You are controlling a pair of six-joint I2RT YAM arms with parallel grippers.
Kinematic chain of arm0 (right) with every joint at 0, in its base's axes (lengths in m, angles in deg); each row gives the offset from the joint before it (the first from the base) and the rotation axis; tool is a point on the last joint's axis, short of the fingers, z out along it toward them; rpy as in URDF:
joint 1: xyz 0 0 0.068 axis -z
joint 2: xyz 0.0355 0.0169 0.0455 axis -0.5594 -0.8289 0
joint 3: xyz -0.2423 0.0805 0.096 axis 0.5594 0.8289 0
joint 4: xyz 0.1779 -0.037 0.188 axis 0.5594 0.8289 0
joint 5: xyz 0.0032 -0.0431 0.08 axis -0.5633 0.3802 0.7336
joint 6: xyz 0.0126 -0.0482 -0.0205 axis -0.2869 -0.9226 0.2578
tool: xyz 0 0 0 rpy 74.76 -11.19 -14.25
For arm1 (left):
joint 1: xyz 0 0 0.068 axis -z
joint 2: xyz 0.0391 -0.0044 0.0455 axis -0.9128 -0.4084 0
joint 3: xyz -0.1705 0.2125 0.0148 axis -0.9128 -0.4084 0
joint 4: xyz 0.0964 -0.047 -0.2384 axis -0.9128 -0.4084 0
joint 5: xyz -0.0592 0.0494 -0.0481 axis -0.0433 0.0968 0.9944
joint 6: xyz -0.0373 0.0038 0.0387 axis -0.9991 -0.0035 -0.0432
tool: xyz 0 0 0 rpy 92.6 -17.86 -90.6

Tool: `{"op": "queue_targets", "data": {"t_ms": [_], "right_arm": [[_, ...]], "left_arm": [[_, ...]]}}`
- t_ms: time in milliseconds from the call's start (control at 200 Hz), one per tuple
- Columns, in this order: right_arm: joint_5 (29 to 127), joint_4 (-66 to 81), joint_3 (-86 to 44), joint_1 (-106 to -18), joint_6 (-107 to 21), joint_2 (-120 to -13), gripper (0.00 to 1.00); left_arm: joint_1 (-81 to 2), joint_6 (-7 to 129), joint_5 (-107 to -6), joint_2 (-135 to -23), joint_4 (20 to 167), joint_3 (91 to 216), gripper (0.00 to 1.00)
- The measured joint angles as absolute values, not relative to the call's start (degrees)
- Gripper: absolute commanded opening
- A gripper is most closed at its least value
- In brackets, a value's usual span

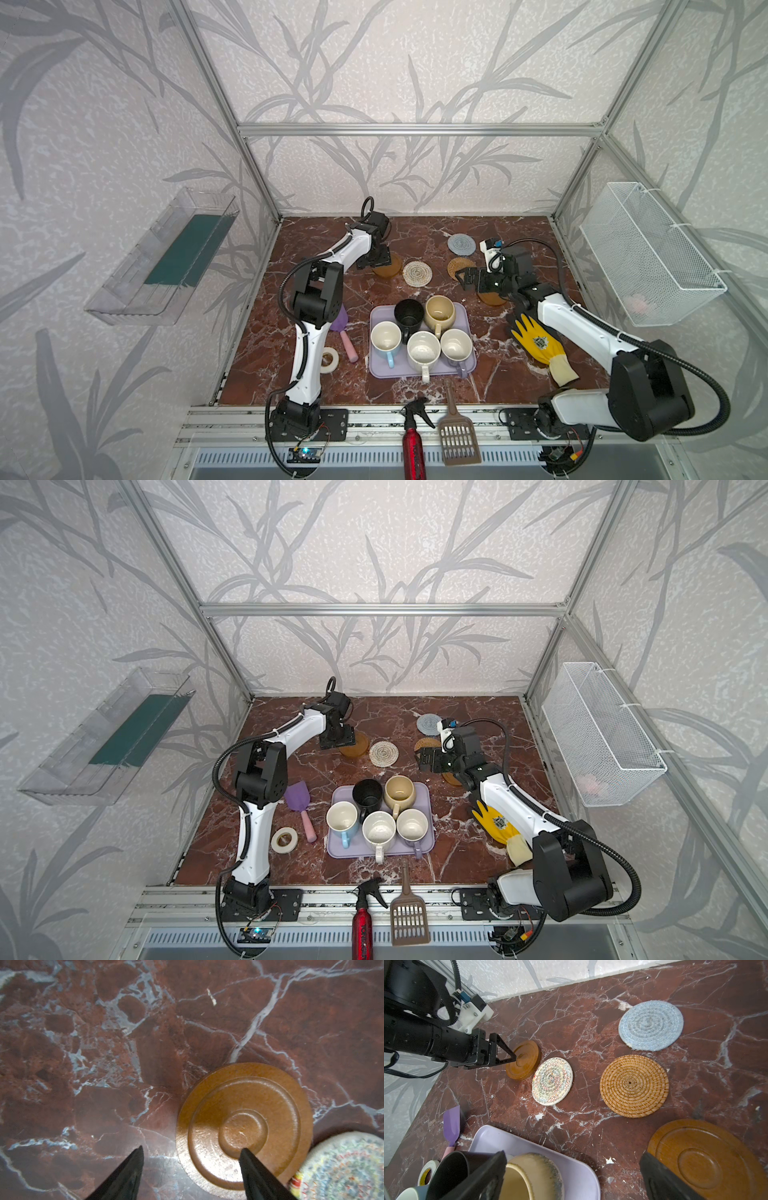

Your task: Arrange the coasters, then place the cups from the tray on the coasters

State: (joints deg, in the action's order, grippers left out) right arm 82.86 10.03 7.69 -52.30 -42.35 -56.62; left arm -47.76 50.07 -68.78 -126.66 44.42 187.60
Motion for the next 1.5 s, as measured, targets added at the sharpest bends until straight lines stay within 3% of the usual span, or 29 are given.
{"op": "queue_targets", "data": {"t_ms": [245,345,695,1255,1500], "right_arm": [[84.9,10.08,6.57,-52.39,-41.48,-56.82,0.99],[85.75,10.01,5.98,-52.74,-41.28,-57.13,0.99],[89.86,15.45,-1.99,-58.35,-46.86,-62.0,0.99],[88.24,20.35,-11.72,-70.83,-47.51,-71.11,1.0],[86.8,20.83,-13.91,-72.71,-46.77,-73.65,1.0]], "left_arm": [[-47.76,50.31,-69.35,-129.65,43.28,190.44,0.7],[-47.76,50.37,-69.4,-130.33,42.95,191.46,0.61],[-47.79,48.71,-71.25,-130.83,42.12,192.14,0.5],[-52.97,48.06,-71.89,-120.16,46.45,174.55,0.47],[-54.3,48.17,-71.3,-119.05,46.95,172.84,0.48]]}}
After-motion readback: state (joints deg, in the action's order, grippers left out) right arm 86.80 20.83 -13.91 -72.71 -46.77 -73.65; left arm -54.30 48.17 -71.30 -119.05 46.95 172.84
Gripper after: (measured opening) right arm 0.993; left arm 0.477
